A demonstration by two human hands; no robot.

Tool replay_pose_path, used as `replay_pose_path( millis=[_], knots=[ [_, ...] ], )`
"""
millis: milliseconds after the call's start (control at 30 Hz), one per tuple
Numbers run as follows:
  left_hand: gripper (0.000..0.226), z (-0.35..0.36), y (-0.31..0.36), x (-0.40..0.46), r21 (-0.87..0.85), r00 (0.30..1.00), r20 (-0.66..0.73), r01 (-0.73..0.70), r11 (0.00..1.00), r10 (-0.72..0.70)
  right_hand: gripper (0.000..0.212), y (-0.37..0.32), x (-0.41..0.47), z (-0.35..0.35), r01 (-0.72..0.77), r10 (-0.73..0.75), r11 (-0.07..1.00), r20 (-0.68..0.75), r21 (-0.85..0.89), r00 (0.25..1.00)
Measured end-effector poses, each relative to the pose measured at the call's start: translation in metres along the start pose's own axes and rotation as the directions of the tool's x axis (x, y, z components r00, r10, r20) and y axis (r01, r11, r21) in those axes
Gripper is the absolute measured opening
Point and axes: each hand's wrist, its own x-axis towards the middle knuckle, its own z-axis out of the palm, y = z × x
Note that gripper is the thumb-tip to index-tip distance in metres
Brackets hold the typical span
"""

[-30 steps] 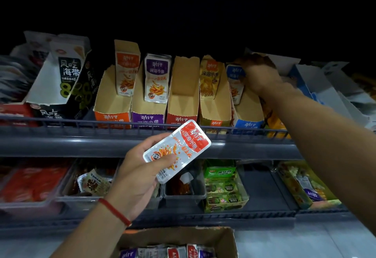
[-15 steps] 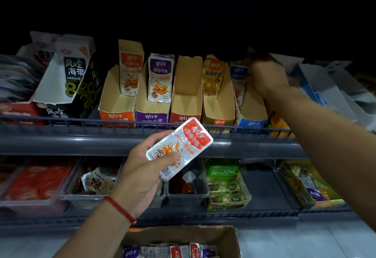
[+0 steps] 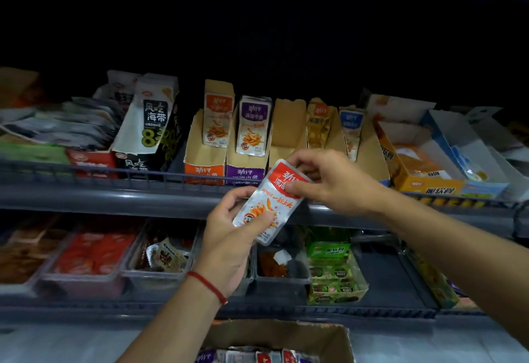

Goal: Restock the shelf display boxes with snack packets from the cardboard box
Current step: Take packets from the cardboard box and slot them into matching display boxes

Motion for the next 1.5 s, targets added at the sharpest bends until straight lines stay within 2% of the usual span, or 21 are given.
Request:
replay_pose_path(
  millis=[100,200,300,400,500,567,700,800,933,1133,1367,1500],
  knots=[
    [0.047,-0.010,0.004,0.000,0.072,0.996,-0.020,-0.081,0.994,0.083,0.021,-0.005,0.016,-0.019,0.000,-0.013,0.996,-0.135,-0.093,0.991],
    [0.047,-0.022,0.010,0.003,0.277,0.972,-0.049,-0.208,0.938,0.230,0.024,-0.006,0.040,-0.055,-0.023,-0.020,0.994,-0.376,-0.108,0.926],
    [0.046,-0.028,0.013,0.006,0.487,0.941,-0.001,-0.294,0.822,0.338,0.036,0.009,0.071,-0.083,-0.094,-0.093,0.936,-0.495,-0.340,0.864],
    [0.047,-0.026,0.011,0.011,0.669,0.914,0.095,-0.352,0.655,0.395,0.036,0.028,0.099,-0.096,-0.151,-0.104,0.870,-0.476,-0.469,0.873],
    [0.052,-0.019,0.006,0.020,0.819,0.845,0.260,-0.449,0.356,0.468,0.037,0.037,0.118,-0.097,-0.185,-0.067,0.848,-0.447,-0.496,0.892],
    [0.057,-0.014,0.005,0.028,0.855,0.800,0.346,-0.484,0.188,0.490,0.035,0.038,0.128,-0.094,-0.200,-0.058,0.848,-0.462,-0.490,0.885],
    [0.065,-0.005,0.007,0.038,0.868,0.780,0.415,-0.493,0.053,0.468,0.040,0.032,0.144,-0.092,-0.218,-0.035,0.827,-0.434,-0.519,0.900],
    [0.066,-0.005,0.005,0.043,0.890,0.797,0.412,-0.456,-0.007,0.441,0.043,0.027,0.151,-0.093,-0.246,0.004,0.802,-0.407,-0.544,0.913],
    [0.070,-0.002,0.004,0.046,0.902,0.809,0.412,-0.427,-0.064,0.420,0.044,0.036,0.154,-0.077,-0.270,0.092,0.830,-0.358,-0.488,0.929],
    [0.080,0.006,0.000,0.045,0.902,0.820,0.427,-0.416,-0.116,0.382,0.035,0.055,0.164,-0.054,-0.297,0.163,0.828,-0.304,-0.475,0.939],
    [0.087,0.013,-0.006,0.049,0.877,0.810,0.479,-0.454,-0.155,0.338,0.026,0.059,0.177,-0.046,-0.315,0.198,0.798,-0.270,-0.514,0.942],
    [0.086,0.015,-0.007,0.048,0.875,0.817,0.484,-0.455,-0.164,0.313,0.027,0.060,0.181,-0.045,-0.312,0.155,0.775,-0.312,-0.550,0.937]
  ],
)
